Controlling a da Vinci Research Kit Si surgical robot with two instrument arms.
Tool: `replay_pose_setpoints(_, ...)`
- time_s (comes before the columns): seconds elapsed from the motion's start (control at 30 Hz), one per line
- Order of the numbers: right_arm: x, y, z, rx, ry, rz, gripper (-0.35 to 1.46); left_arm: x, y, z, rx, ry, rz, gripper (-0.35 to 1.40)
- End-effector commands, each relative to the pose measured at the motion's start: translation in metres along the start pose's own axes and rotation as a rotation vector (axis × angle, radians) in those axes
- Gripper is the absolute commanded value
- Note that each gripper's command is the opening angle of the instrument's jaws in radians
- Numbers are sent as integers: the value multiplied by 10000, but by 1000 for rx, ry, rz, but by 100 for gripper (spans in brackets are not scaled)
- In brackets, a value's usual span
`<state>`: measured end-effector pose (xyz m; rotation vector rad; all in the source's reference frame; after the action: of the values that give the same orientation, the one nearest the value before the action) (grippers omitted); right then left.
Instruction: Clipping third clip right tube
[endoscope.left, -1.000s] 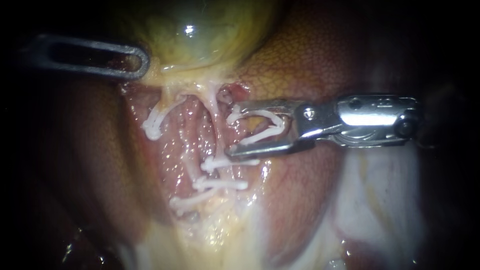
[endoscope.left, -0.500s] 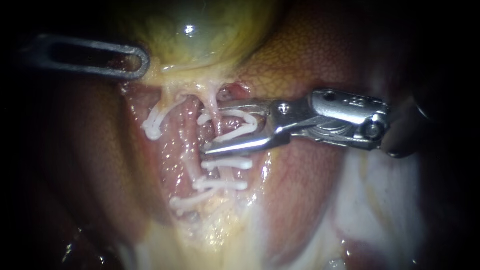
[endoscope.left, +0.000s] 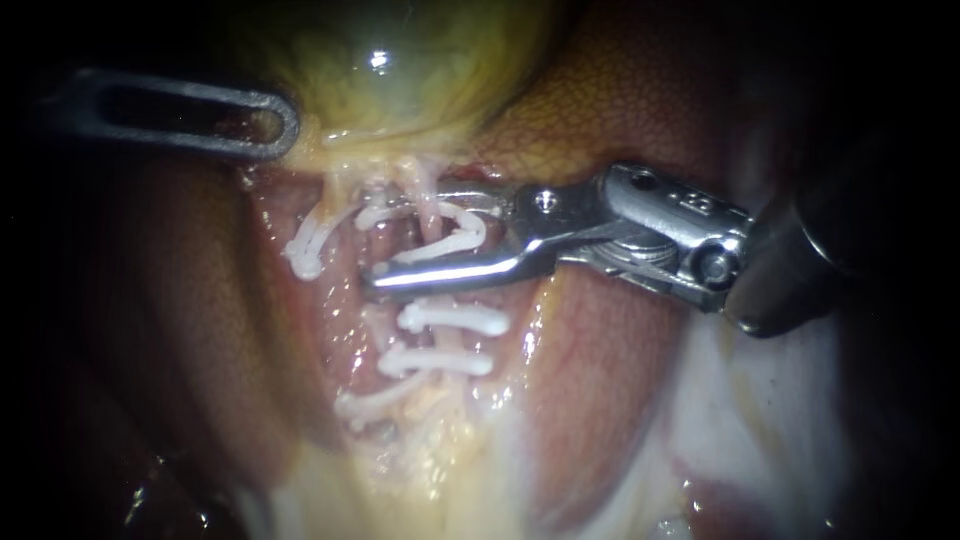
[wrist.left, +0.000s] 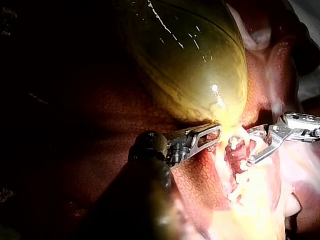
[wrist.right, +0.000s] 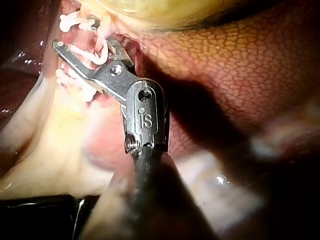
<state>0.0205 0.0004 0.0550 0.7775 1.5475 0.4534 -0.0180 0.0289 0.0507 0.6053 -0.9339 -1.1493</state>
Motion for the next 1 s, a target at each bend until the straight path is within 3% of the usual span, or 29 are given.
replay_pose_setpoints(0.03,3,-1,0,1,1,1,41,0,0,0,0,0,0,-35)
replay_pose_setpoints(0.27,8,0,0,3,4,2,33,0,0,0,0,0,0,-35)
replay_pose_setpoints(0.7,14,7,-9,-34,18,119,-15,0,0,1,0,0,0,-35)
replay_pose_setpoints(0.77,14,8,-10,-33,18,137,-34,0,0,1,0,0,0,-35)
replay_pose_setpoints(1.0,13,8,-13,-32,20,196,-35,0,1,1,-1,-1,0,-35)
